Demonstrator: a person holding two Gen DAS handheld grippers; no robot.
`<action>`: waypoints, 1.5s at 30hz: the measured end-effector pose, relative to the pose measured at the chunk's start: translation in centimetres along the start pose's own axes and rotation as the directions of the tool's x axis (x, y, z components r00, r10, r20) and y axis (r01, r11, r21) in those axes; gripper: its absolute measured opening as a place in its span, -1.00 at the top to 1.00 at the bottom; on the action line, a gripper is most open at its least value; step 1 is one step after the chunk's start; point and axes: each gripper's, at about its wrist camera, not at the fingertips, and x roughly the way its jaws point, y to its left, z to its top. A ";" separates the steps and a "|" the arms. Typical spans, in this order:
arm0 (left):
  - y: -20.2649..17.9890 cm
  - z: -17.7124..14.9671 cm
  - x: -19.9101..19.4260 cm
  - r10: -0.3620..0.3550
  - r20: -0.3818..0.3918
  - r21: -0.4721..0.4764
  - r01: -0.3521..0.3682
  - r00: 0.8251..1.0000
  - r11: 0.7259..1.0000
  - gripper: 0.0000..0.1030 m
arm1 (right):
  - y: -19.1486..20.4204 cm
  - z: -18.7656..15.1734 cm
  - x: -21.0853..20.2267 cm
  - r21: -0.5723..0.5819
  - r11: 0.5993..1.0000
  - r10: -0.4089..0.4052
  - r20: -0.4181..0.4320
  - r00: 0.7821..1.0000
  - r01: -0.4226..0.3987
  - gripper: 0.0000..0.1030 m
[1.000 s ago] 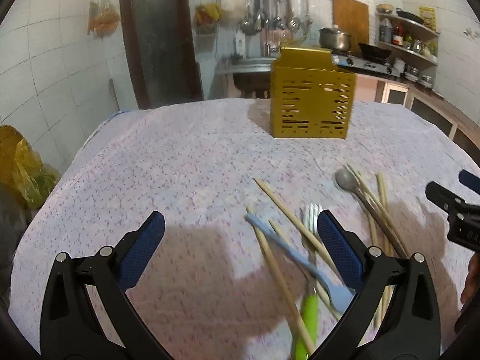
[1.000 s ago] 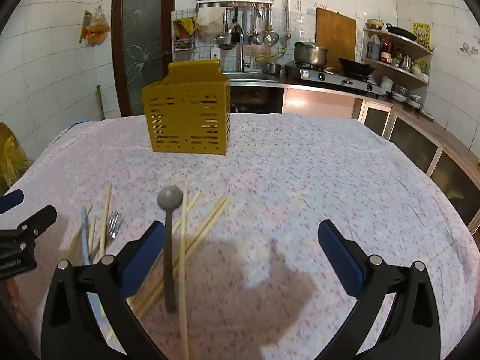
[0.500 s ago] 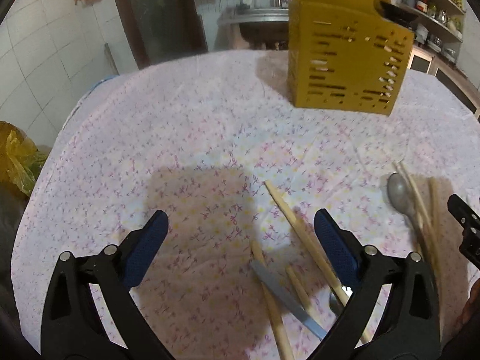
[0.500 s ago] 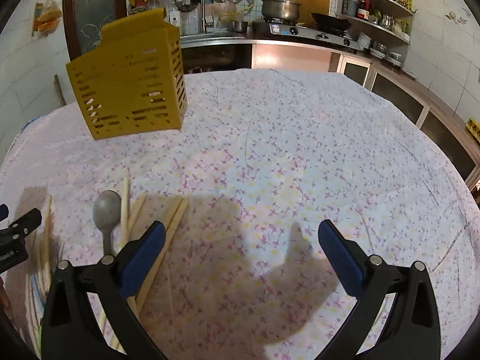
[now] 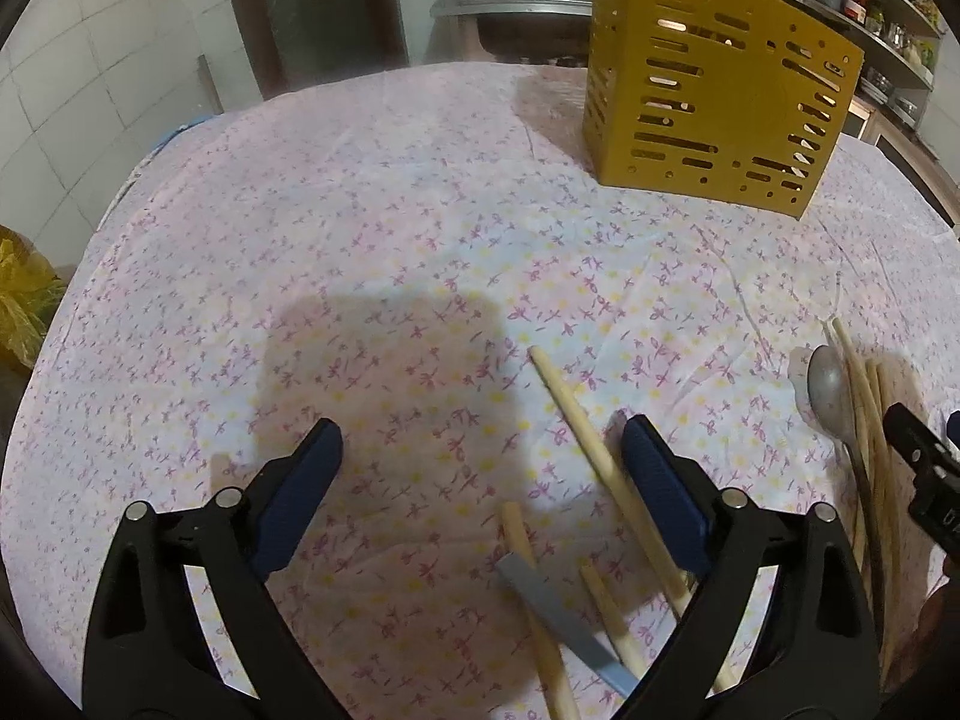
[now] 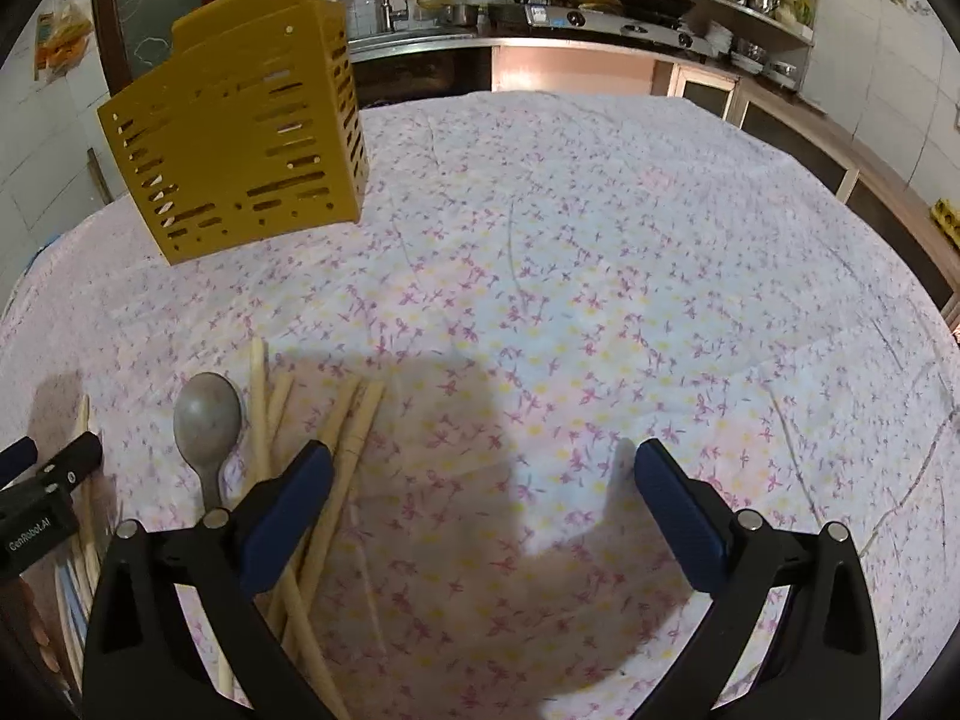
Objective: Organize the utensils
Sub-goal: 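Close the left gripper on a wooden chopstick and lift it, then carry the chopstick over the yellow caddy and lower it inside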
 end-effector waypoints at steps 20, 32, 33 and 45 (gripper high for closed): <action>-1.3 2.4 0.4 -0.099 -0.076 -0.021 0.098 0.992 0.995 0.78 | 3.1 1.6 -0.1 0.003 0.998 0.056 -0.084 0.995 -0.056 0.73; -0.4 2.7 -2.5 -0.138 0.040 -0.089 0.141 0.990 0.986 0.85 | 0.5 3.5 -3.9 0.062 0.990 0.123 0.074 0.990 -0.127 0.85; -0.3 2.9 -3.4 -0.141 0.070 -0.089 0.147 0.988 0.985 0.85 | 0.2 3.8 -5.0 0.061 0.989 0.126 0.114 0.986 -0.133 0.86; -0.4 4.6 -14.0 -0.148 0.411 -0.059 0.188 0.900 0.980 0.92 | 0.0 5.8 -12.8 -0.011 0.981 0.178 0.420 0.890 -0.191 0.88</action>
